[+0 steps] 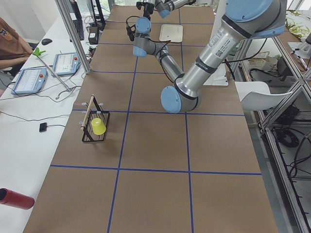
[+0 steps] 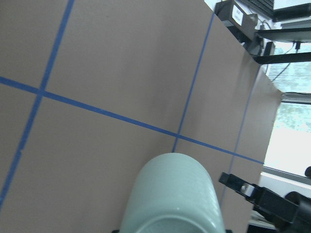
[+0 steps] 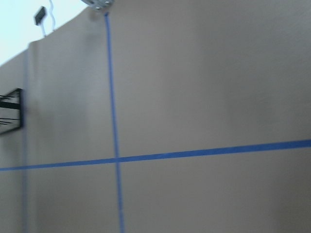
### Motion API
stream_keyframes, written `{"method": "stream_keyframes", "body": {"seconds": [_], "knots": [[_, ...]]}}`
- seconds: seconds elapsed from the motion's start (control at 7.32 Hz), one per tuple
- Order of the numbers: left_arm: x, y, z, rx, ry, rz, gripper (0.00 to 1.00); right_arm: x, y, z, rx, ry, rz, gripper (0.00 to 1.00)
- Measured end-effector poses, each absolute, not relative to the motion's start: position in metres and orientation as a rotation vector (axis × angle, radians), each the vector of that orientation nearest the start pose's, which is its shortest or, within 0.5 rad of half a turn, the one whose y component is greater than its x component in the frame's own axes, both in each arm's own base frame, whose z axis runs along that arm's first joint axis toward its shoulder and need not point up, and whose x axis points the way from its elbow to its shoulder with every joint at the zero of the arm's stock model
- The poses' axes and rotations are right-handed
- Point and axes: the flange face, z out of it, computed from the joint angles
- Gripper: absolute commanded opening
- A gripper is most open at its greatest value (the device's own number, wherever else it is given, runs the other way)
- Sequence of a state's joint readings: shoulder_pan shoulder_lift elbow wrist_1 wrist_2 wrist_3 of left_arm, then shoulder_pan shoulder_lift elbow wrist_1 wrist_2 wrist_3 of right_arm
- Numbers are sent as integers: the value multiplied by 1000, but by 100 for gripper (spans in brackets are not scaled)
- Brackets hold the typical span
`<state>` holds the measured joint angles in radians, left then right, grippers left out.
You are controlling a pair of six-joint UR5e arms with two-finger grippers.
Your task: Left arm grabs green cup and hands to right arm on tray
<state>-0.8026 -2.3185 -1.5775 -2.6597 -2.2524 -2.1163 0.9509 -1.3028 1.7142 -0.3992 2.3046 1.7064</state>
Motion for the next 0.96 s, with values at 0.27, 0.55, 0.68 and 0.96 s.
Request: {"method": "stream_keyframes", "body": {"seconds": [0.27,0.55,0.68,0.96], "knots": [[380,-489,100,-381,1877,-366,0,-256,-461,303,-10,-1781,282,99],[381,-469,105,-495,1983,-312,0,-270,-438,293,-83,-1956,319,99],[380,-460,105,-532,2035,-287,0,-286,-425,290,-106,-2040,338,99],[383,-446,103,-565,2098,-250,0,-309,-403,285,-125,-2164,345,99]]}}
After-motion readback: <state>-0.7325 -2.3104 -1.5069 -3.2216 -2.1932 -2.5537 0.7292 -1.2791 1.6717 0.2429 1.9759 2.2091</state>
